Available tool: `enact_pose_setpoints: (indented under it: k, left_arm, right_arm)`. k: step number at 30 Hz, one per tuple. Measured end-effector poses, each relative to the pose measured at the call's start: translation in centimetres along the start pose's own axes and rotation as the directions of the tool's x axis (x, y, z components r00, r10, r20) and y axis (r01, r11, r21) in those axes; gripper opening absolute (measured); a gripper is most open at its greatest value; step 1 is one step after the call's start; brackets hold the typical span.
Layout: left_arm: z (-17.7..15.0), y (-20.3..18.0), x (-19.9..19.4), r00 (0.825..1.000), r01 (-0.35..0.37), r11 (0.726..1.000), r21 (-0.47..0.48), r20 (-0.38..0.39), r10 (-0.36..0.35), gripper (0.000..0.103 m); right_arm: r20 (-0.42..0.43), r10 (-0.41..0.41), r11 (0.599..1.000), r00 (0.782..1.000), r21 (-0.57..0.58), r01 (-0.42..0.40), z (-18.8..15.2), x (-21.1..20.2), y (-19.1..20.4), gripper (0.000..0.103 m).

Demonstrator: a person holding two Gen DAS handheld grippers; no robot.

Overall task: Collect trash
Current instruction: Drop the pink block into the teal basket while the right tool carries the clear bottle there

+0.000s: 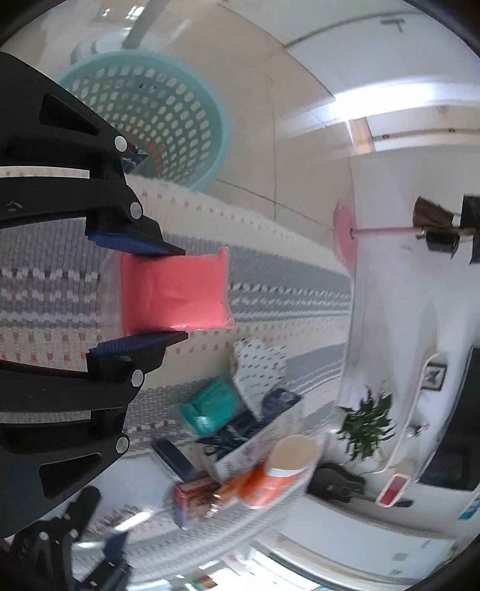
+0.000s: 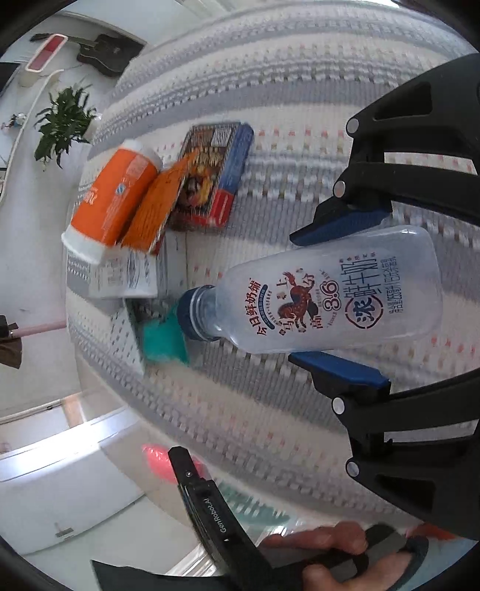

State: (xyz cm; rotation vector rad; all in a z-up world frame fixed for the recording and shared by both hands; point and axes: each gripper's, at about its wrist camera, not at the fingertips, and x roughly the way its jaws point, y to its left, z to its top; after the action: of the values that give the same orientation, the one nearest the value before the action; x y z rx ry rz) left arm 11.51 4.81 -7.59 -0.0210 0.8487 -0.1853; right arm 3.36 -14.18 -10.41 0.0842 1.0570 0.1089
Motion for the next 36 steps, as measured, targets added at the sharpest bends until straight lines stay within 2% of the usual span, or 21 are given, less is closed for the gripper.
enact_pose_setpoints:
  k: [3, 9, 13, 17, 20, 24, 30, 34, 35, 36]
  left_arm:
    - [0.5, 1.7, -2.2, 0.999, 0.009, 0.999, -0.040, 0.048, -0.007, 0.036]
    - [2.0, 6.9, -7.7, 0.988, -0.002, 0.988, -0.156, 0.154, 0.026, 0.036]
    - [2.3, 11.2, -11.0, 0.975, -0.015, 0.976, -0.216, 0.212, 0.062, 0.036]
    - [2.1, 16.5, -13.0, 0.968, -0.002, 0.954, -0.299, 0.239, 0.077, 0.036]
    - [1.5, 19.5, -12.9, 0.970, -0.017, 0.938, -0.346, 0.224, 0.100, 0.036]
    - [0.3, 22.8, -11.3, 0.978, -0.032, 0.916, -0.399, 0.178, 0.112, 0.036]
    - [-2.2, 25.4, -7.1, 0.991, -0.056, 0.890, -0.453, 0.083, 0.104, 0.036]
    - [-2.9, 26.0, -5.0, 0.992, -0.086, 0.889, -0.450, 0.044, 0.118, 0.038]
    - [-3.0, 26.1, -4.5, 0.992, -0.093, 0.886, -0.454, 0.037, 0.123, 0.048]
    - [-3.2, 26.4, -4.3, 0.992, -0.096, 0.883, -0.460, 0.030, 0.123, 0.063]
  right_arm:
    - [0.026, 0.041, 0.999, 0.999, 0.009, -0.041, 0.6, -1.2, 1.0, 0.053]
    - [0.118, 0.120, 0.993, 0.986, -0.030, -0.117, 3.9, -5.4, 5.2, 0.052]
    - [0.212, 0.188, 0.979, 0.959, -0.120, -0.165, 6.9, -8.2, 10.1, 0.052]
    - [0.239, 0.237, 0.959, 0.941, -0.210, -0.189, 9.1, -8.5, 15.4, 0.052]
    - [0.219, 0.283, 0.939, 0.934, -0.260, -0.223, 10.3, -7.2, 19.5, 0.052]
    - [0.163, 0.292, 0.931, 0.942, -0.276, -0.241, 11.2, -3.8, 23.6, 0.052]
    - [0.108, 0.248, 0.934, 0.963, -0.290, -0.207, 10.8, 1.1, 26.8, 0.052]
    - [0.080, 0.225, 0.940, 0.971, -0.279, -0.195, 10.6, 3.9, 27.7, 0.053]
    - [0.076, 0.227, 0.941, 0.971, -0.274, -0.198, 10.5, 4.2, 27.6, 0.054]
    - [0.061, 0.238, 0.939, 0.969, -0.270, -0.214, 10.6, 4.7, 27.7, 0.057]
